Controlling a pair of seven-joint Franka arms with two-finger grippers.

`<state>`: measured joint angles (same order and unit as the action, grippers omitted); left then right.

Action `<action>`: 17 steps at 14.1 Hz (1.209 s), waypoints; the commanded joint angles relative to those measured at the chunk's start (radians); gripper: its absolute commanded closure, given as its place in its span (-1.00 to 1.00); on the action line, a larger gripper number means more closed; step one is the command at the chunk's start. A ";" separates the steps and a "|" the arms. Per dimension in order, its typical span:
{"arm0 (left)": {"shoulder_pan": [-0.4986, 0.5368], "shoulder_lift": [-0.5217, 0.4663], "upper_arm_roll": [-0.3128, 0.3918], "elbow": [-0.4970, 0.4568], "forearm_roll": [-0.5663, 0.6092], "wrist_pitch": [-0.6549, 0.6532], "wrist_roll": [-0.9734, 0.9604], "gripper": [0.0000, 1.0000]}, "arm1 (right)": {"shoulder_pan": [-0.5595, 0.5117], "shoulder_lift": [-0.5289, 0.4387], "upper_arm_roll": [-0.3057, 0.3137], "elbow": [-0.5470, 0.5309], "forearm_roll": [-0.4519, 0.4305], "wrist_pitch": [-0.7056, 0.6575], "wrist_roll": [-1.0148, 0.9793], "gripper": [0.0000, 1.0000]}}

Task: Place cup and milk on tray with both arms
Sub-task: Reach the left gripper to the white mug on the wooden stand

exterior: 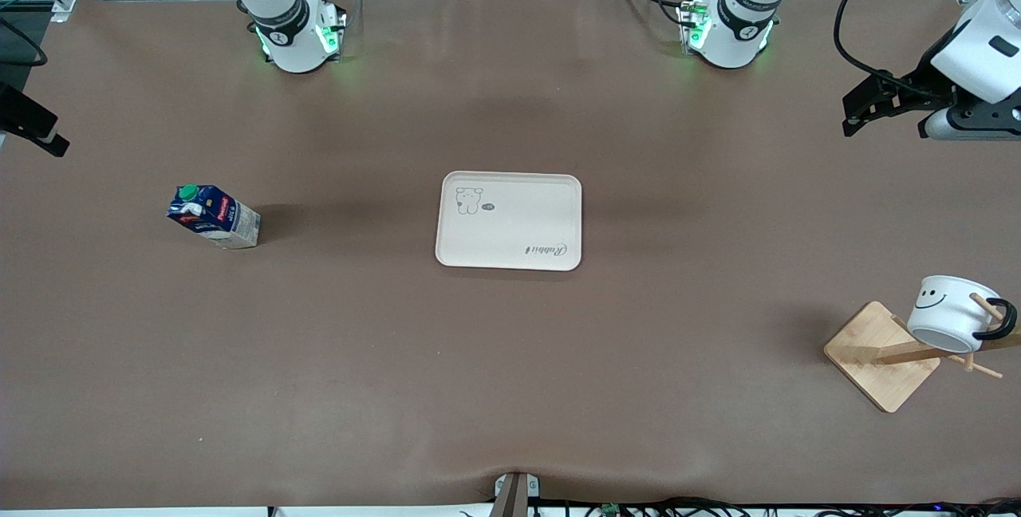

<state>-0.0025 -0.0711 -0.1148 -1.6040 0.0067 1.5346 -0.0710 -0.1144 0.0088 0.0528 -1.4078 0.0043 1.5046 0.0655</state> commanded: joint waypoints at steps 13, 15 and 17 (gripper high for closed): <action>0.067 0.028 0.012 0.024 -0.002 -0.010 -0.016 -1.00 | -0.014 0.005 0.009 0.015 0.011 0.005 0.002 -1.00; 0.085 0.025 0.014 0.004 -0.042 0.045 -0.015 -1.00 | -0.011 0.004 0.009 0.017 0.013 0.000 0.002 -1.00; 0.122 0.017 0.011 -0.058 -0.054 0.135 -0.012 -1.00 | -0.011 0.002 0.009 0.017 0.014 -0.009 0.002 -1.00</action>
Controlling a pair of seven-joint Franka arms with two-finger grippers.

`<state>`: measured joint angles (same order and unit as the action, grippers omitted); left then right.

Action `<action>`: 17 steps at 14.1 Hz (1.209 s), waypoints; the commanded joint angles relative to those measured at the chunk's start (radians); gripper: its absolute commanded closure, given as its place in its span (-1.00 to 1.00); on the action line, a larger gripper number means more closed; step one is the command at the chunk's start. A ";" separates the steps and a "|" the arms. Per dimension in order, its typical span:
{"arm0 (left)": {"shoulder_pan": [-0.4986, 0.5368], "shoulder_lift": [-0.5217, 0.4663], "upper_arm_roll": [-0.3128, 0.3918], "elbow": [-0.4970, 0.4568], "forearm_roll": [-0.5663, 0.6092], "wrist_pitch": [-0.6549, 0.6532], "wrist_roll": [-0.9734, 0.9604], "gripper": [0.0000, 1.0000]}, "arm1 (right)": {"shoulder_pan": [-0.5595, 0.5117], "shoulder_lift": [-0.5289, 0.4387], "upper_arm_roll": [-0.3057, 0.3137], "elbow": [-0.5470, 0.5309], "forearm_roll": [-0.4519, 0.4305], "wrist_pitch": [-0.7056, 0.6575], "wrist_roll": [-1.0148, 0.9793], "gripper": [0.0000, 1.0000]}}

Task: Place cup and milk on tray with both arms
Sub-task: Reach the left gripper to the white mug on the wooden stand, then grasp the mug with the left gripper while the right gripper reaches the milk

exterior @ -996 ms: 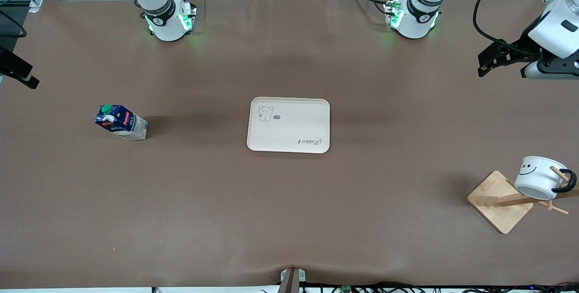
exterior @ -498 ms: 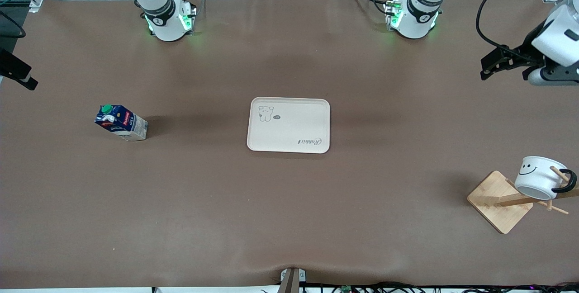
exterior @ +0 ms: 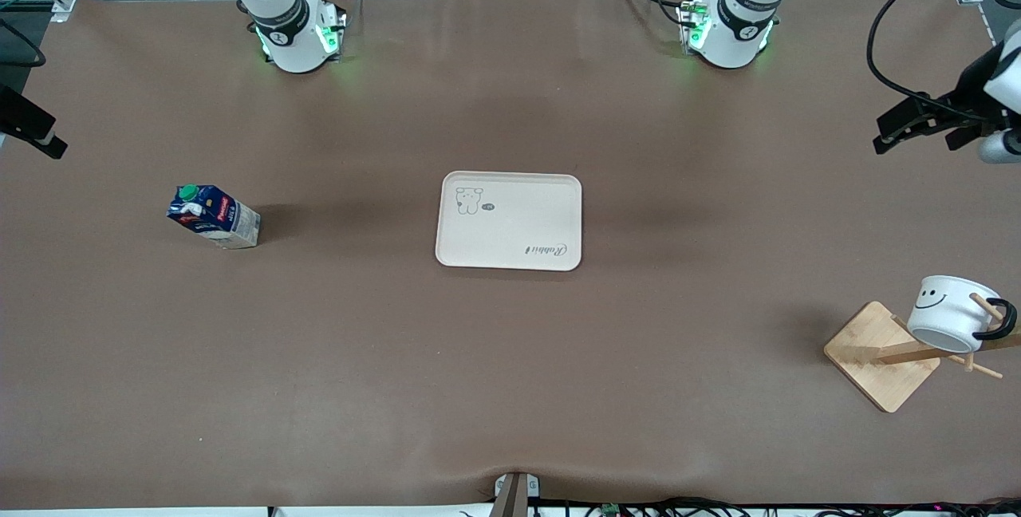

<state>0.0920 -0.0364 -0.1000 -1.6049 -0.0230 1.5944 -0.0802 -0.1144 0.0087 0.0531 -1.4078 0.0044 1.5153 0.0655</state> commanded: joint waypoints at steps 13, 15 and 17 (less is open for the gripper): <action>0.229 -0.019 -0.004 -0.417 -0.116 0.721 0.011 -1.00 | -0.016 0.005 0.008 0.016 0.005 -0.015 0.005 -1.00; 0.235 0.022 -0.004 -0.411 -0.138 0.786 0.036 -1.00 | -0.014 0.005 0.008 0.016 0.005 -0.006 0.005 -1.00; 0.245 0.068 -0.004 -0.412 -0.178 0.878 0.080 -1.00 | -0.014 0.005 0.008 0.016 0.006 -0.006 0.004 -1.00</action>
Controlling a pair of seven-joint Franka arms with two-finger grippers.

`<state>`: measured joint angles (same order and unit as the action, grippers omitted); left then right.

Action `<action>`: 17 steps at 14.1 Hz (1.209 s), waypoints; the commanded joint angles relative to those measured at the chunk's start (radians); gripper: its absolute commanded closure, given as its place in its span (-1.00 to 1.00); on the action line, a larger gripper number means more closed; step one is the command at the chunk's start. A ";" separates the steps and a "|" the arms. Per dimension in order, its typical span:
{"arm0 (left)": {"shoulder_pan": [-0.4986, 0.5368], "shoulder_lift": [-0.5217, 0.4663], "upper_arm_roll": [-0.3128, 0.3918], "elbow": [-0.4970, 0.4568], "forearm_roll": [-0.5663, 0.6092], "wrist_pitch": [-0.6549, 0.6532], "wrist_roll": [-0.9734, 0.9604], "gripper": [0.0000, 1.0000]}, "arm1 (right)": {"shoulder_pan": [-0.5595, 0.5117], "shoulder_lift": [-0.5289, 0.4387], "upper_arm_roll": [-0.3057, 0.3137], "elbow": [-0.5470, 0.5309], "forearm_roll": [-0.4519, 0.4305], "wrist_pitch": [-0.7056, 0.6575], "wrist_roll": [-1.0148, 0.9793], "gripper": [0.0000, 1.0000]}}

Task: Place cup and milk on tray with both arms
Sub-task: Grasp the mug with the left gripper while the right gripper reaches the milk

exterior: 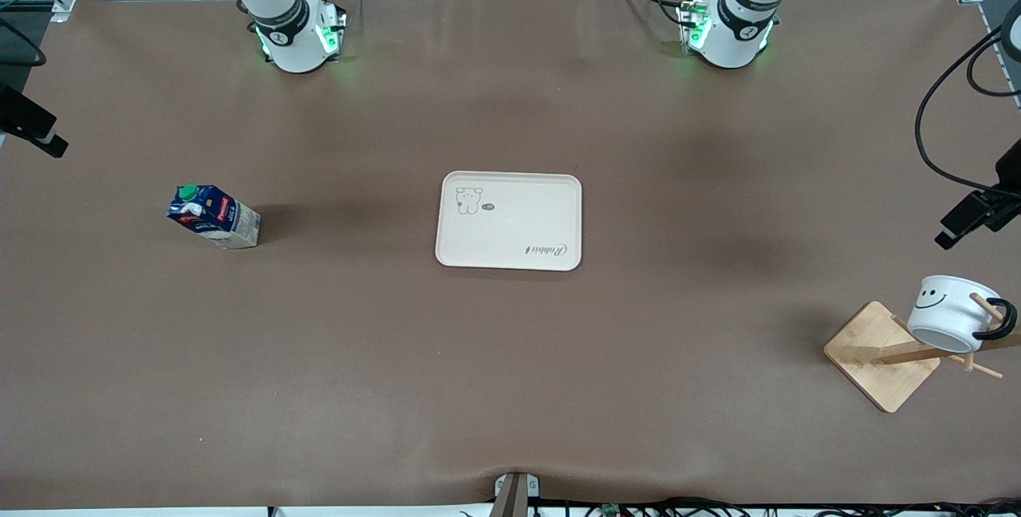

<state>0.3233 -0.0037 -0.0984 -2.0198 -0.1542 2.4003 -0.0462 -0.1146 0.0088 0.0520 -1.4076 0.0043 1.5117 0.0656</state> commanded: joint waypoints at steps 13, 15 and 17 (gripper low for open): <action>0.003 0.214 -0.058 0.012 -0.131 0.439 0.089 -0.36 | -0.017 0.010 0.009 0.010 0.013 -0.015 0.000 -1.00; 0.003 0.206 -0.060 0.007 -0.131 0.439 0.089 -0.18 | -0.014 0.028 0.009 0.007 0.016 -0.037 0.002 -1.00; 0.002 0.194 -0.061 0.001 -0.131 0.439 0.092 0.15 | -0.016 0.031 0.009 0.010 0.013 -0.044 0.007 -1.00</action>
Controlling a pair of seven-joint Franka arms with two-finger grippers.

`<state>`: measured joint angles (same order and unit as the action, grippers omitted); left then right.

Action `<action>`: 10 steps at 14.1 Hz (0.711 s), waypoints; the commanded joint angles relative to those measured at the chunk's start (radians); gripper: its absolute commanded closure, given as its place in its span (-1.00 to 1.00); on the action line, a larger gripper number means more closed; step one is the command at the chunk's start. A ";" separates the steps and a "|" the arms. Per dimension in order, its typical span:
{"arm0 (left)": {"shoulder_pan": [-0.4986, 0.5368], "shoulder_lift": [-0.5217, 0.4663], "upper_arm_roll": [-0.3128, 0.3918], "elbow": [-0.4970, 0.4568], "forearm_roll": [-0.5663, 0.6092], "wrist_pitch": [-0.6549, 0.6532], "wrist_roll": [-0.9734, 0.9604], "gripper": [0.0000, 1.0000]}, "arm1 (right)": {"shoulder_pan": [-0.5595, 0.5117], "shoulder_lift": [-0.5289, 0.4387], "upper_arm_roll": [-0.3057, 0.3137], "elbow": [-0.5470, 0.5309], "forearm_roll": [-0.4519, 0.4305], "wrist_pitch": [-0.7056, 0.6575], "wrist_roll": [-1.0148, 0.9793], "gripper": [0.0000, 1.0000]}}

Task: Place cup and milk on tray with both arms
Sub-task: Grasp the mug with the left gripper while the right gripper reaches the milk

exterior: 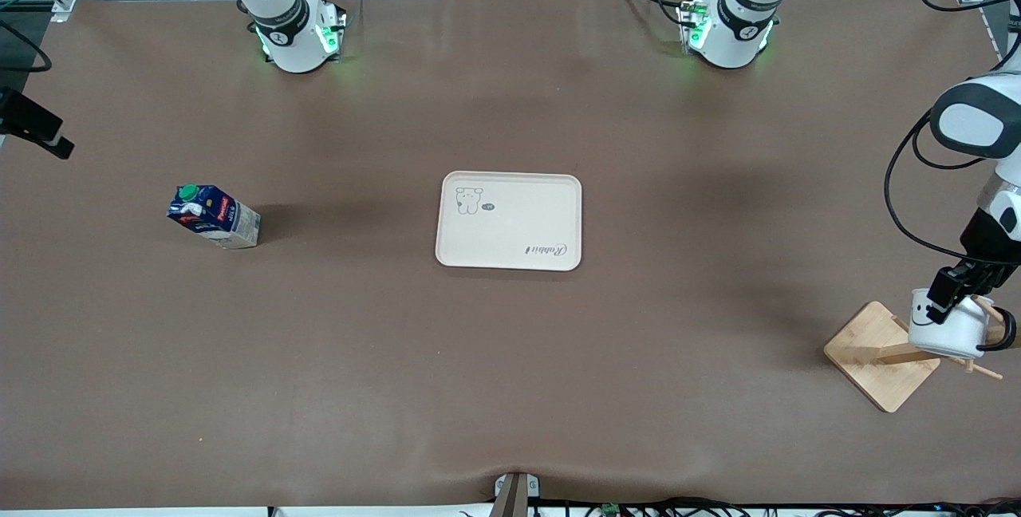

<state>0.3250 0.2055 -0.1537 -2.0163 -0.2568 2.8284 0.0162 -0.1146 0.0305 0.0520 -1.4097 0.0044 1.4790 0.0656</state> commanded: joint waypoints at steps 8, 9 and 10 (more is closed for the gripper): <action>0.002 -0.066 -0.026 -0.009 -0.029 -0.052 0.065 1.00 | 0.003 0.141 0.016 0.017 0.011 0.095 -0.003 -1.00; 0.002 -0.074 -0.027 -0.004 -0.029 -0.087 0.067 1.00 | 0.012 0.185 0.016 0.009 0.006 0.098 0.000 -1.00; 0.002 -0.083 -0.033 0.002 -0.029 -0.116 0.064 1.00 | 0.004 0.210 0.016 0.008 0.014 0.098 -0.001 -1.00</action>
<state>0.3275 0.1579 -0.1674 -2.0219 -0.2571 2.7630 0.0497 -0.1067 0.1888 0.0621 -1.4136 0.0055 1.5767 0.0650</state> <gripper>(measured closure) 0.934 0.000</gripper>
